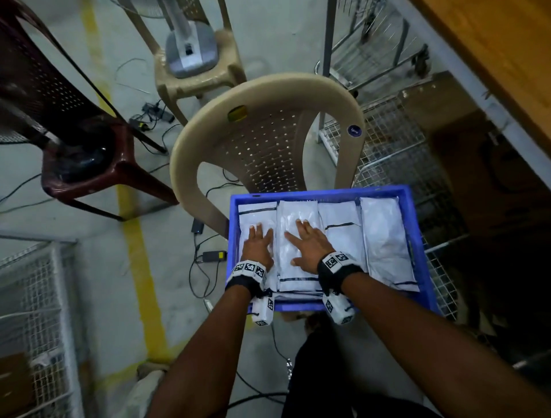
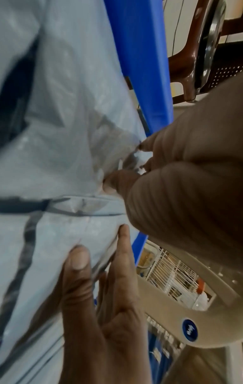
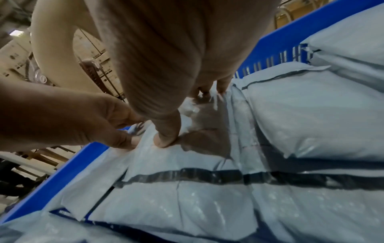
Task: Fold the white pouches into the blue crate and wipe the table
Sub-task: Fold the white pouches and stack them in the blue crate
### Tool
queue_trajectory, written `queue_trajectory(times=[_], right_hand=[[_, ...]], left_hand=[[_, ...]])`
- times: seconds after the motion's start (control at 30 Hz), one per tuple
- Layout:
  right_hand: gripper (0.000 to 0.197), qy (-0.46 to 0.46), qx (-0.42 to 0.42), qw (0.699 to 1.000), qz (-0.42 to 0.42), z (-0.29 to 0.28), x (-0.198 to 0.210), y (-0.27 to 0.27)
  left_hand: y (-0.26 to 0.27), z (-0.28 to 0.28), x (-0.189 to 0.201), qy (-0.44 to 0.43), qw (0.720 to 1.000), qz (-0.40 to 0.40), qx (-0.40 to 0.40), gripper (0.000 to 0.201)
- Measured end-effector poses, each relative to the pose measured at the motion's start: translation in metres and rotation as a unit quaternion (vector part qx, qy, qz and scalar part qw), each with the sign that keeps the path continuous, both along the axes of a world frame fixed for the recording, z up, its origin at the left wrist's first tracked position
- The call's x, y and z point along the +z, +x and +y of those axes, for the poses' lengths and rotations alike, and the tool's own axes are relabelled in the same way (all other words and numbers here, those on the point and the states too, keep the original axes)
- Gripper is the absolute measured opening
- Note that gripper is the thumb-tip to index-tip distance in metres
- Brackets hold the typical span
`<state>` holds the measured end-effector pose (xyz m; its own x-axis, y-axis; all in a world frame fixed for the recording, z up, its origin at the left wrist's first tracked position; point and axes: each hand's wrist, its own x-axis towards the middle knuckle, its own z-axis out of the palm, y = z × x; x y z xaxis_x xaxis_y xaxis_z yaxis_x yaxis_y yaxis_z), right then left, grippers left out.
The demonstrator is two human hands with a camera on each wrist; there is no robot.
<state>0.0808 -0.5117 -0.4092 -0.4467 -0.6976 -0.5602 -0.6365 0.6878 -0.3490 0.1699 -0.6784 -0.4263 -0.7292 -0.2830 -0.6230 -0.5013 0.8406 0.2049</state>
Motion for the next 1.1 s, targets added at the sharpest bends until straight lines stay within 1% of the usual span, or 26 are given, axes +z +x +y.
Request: queue_trajectory(times=[0.13, 0.27, 0.33, 0.4, 0.47, 0.53, 0.57, 0.63, 0.73, 0.8, 0.87, 0.97, 1.0, 1.1], right_hand=[[0.081, 0.018, 0.015, 1.0, 0.003, -0.006, -0.009, 0.002], [0.081, 0.014, 0.004, 1.0, 0.001, -0.006, -0.002, 0.001], [0.081, 0.0, -0.015, 1.0, 0.004, -0.003, 0.011, 0.0], [0.078, -0.021, -0.05, 0.998, 0.012, 0.003, 0.03, -0.002], [0.071, -0.052, -0.103, 0.993, 0.02, 0.011, 0.053, -0.006], [0.062, -0.096, -0.162, 0.981, 0.044, 0.025, 0.083, -0.013], [0.058, -0.122, -0.195, 0.972, 0.055, 0.035, 0.099, -0.017], [0.049, -0.182, -0.269, 0.944, 0.063, 0.061, 0.134, -0.027], [0.031, -0.264, -0.372, 0.885, 0.09, 0.116, 0.186, -0.04], [0.022, -0.299, -0.432, 0.843, 0.117, 0.159, 0.225, -0.044], [0.016, -0.316, -0.48, 0.807, 0.139, 0.206, 0.26, -0.043], [0.016, -0.336, -0.529, 0.753, 0.199, 0.285, 0.303, -0.03], [0.017, -0.335, -0.541, 0.738, 0.222, 0.312, 0.313, -0.024], [0.022, -0.335, -0.576, 0.697, 0.266, 0.391, 0.335, -0.001]], left_hand=[[0.003, -0.006, -0.01, -0.004, 1.0, -0.013, -0.012, 0.081], [0.001, -0.005, -0.004, -0.002, 1.0, 0.0, -0.007, 0.081], [0.002, -0.002, 0.008, 0.012, 1.0, 0.014, 0.01, 0.079], [0.001, 0.004, 0.026, 0.029, 0.998, 0.042, 0.034, 0.071], [-0.005, 0.014, 0.052, 0.044, 0.993, 0.089, 0.064, 0.063], [-0.017, 0.03, 0.085, 0.073, 0.977, 0.158, 0.12, 0.055], [-0.024, 0.038, 0.102, 0.098, 0.965, 0.194, 0.149, 0.052], [-0.039, 0.057, 0.134, 0.149, 0.938, 0.26, 0.173, 0.047], [-0.065, 0.093, 0.183, 0.205, 0.905, 0.334, 0.166, 0.033], [-0.082, 0.124, 0.215, 0.226, 0.886, 0.376, 0.149, 0.022], [-0.096, 0.163, 0.247, 0.252, 0.872, 0.401, 0.124, 0.016], [-0.11, 0.236, 0.29, 0.302, 0.855, 0.416, 0.069, 0.014], [-0.114, 0.263, 0.301, 0.326, 0.846, 0.419, 0.049, 0.014], [-0.117, 0.345, 0.325, 0.36, 0.836, 0.413, -0.01, 0.019]])
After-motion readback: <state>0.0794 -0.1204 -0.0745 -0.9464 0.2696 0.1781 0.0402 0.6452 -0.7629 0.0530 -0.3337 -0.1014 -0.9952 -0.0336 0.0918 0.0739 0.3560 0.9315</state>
